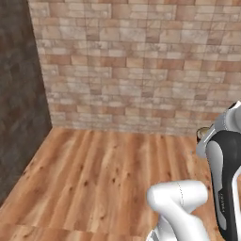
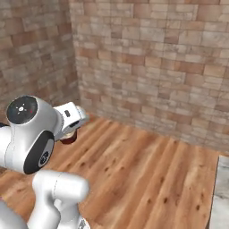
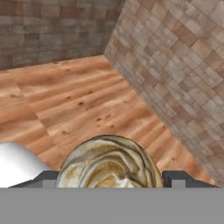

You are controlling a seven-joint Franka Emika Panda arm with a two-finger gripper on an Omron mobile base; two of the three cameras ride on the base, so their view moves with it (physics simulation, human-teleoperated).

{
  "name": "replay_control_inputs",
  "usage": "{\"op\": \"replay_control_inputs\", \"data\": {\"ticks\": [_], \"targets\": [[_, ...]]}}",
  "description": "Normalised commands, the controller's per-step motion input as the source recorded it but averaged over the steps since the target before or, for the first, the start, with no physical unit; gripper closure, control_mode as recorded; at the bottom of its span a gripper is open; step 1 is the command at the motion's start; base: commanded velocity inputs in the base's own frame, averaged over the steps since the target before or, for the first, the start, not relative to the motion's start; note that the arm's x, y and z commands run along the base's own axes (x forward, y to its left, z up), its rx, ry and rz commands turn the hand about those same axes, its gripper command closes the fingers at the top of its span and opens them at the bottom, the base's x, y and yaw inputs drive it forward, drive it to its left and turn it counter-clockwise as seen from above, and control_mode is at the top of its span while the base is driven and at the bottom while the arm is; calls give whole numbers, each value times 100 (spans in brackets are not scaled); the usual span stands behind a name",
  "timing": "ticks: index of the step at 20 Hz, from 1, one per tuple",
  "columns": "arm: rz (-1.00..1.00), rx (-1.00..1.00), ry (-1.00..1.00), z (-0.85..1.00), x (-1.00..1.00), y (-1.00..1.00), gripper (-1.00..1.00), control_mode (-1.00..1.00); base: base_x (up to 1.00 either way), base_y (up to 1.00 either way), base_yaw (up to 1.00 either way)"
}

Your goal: Take the cupcakes from the fridge and place them on the empty tray on the dining counter.

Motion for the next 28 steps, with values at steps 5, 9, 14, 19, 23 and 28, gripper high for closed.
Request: {"op": "replay_control_inputs", "data": {"ticks": [5, 9, 14, 19, 23, 28], "targets": [[0, 0, 0, 0, 0, 0, 100, 100, 89, 0, -55], [0, 0, 0, 0, 0, 0, 100, 100, 81, 0, -53], [0, 0, 0, 0, 0, 0, 100, 100, 79, 0, -50], [0, 0, 0, 0, 0, 0, 100, 100, 77, 0, -49], [0, 0, 0, 0, 0, 0, 100, 100, 72, 0, -54], [0, 0, 0, 0, 0, 0, 100, 100, 75, 0, -55]]}}
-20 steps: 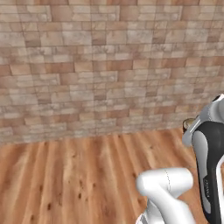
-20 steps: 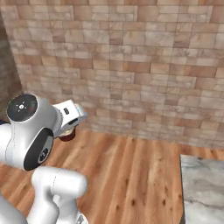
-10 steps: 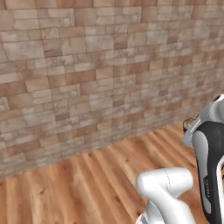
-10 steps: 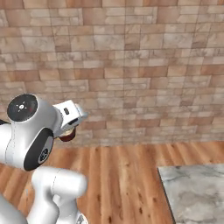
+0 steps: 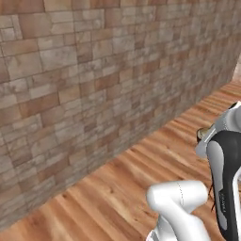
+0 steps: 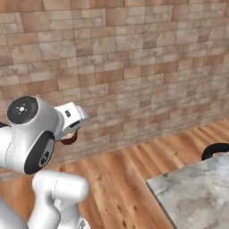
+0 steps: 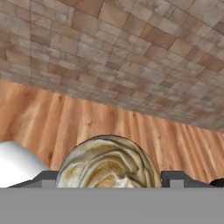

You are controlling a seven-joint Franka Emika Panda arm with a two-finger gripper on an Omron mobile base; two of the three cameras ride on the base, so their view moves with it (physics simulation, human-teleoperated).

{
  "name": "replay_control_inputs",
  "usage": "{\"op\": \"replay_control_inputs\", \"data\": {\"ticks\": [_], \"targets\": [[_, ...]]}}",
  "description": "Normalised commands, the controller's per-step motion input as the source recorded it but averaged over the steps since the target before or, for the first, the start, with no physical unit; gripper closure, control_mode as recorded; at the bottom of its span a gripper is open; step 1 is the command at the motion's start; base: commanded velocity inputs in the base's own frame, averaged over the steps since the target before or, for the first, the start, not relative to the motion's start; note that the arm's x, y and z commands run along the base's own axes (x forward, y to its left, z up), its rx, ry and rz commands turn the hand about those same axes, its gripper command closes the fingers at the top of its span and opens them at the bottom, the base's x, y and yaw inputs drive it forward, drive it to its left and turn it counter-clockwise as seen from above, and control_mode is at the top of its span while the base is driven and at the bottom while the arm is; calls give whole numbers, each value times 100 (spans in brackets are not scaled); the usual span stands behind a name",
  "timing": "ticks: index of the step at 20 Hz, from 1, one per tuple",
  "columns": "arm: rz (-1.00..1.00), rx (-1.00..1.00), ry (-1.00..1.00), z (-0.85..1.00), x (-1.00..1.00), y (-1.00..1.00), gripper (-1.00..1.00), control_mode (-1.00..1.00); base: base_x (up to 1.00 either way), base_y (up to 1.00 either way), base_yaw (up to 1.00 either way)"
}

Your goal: Take the cupcakes from the fridge and place them on the empty tray on the dining counter.

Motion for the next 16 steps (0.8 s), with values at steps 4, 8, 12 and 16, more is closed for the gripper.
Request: {"op": "replay_control_inputs", "data": {"ticks": [4, 8, 12, 16], "targets": [[0, 0, 0, 0, 0, 0, 100, 100, 82, 0, -54], [0, 0, 0, 0, 0, 0, 100, 100, 87, 0, -53], [0, 0, 0, 0, 0, 0, 100, 100, 97, 0, -52], [0, 0, 0, 0, 0, 0, 100, 100, 100, 8, -50]]}}
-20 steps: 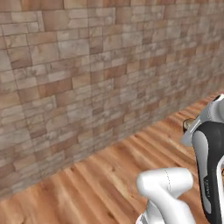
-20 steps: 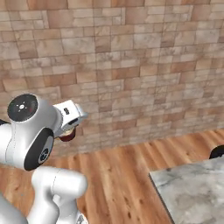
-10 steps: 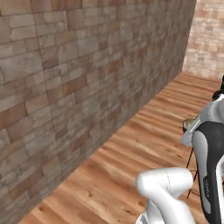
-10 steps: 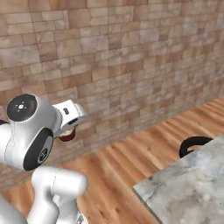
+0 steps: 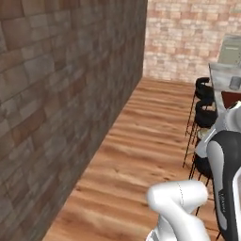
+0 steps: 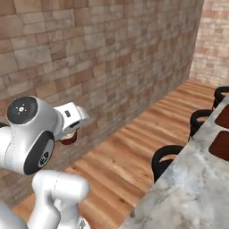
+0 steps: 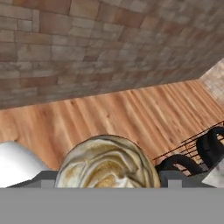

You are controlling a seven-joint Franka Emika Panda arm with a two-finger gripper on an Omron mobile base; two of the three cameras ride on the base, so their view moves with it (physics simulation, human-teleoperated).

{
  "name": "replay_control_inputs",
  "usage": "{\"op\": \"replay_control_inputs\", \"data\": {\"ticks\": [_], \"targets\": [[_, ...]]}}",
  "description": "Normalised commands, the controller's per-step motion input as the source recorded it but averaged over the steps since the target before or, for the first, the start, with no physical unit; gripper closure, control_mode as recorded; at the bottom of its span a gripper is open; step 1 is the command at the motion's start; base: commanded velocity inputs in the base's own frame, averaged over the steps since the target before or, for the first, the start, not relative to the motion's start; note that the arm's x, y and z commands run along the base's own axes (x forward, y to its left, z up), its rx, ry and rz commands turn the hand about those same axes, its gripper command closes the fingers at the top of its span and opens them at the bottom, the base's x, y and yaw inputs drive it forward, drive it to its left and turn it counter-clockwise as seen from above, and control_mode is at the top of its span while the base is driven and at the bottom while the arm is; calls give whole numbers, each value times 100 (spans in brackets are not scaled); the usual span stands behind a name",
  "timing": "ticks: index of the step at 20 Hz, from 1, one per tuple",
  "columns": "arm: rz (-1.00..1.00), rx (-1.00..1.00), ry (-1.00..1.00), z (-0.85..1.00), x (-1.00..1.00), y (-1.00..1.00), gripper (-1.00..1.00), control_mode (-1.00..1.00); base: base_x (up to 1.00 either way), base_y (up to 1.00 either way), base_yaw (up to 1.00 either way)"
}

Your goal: Take the cupcakes from the fridge and place them on the empty tray on the dining counter.

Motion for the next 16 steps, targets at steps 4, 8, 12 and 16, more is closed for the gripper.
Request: {"op": "replay_control_inputs", "data": {"ticks": [4, 8, 12, 16], "targets": [[0, 0, 0, 0, 0, 0, 100, 100, 100, 22, -46], [0, 0, 0, 0, 0, 0, 100, 100, 100, 17, -46], [0, 0, 0, 0, 0, 0, 100, 100, 96, 20, -47], [0, 0, 0, 0, 0, 0, 100, 100, 89, 14, -48]]}}
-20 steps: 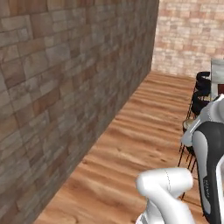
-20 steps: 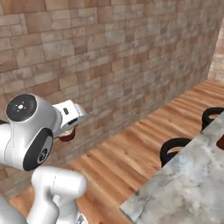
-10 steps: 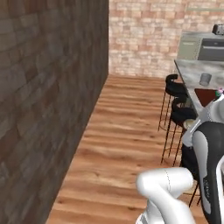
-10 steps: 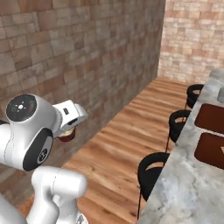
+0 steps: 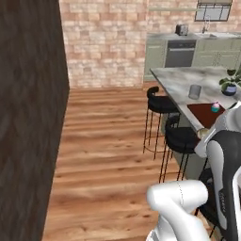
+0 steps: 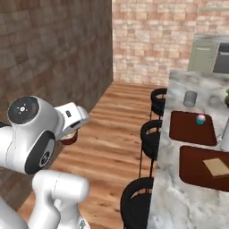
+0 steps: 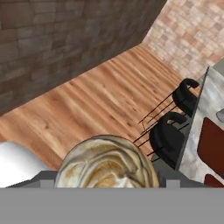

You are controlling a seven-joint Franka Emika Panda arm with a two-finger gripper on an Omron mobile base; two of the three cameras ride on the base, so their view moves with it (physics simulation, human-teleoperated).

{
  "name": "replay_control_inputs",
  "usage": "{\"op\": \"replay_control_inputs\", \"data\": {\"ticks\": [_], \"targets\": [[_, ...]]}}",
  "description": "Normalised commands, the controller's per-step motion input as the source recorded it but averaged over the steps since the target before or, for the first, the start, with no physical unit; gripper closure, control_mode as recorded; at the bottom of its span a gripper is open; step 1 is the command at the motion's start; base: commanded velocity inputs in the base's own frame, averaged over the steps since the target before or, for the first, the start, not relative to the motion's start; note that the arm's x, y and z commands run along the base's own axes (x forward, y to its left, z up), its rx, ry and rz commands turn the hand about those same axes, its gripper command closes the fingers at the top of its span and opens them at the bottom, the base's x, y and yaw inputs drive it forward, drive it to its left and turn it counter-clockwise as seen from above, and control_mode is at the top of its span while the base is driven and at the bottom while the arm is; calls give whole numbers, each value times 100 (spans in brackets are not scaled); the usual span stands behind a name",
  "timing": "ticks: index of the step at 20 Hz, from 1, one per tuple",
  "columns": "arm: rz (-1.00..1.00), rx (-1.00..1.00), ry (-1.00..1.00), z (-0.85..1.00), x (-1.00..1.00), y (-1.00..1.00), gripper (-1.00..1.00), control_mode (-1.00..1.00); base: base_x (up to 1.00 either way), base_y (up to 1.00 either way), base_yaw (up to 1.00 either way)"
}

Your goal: Take the cupcakes from the fridge and place them on the empty tray on the dining counter.

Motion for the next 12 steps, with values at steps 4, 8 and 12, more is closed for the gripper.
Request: {"op": "replay_control_inputs", "data": {"ticks": [4, 8, 12], "targets": [[0, 0, 0, 0, 0, 0, 100, 100, 82, 13, -48], [0, 0, 0, 0, 0, 0, 100, 100, 74, 12, -49], [0, 0, 0, 0, 0, 0, 100, 100, 70, 14, -49]]}}
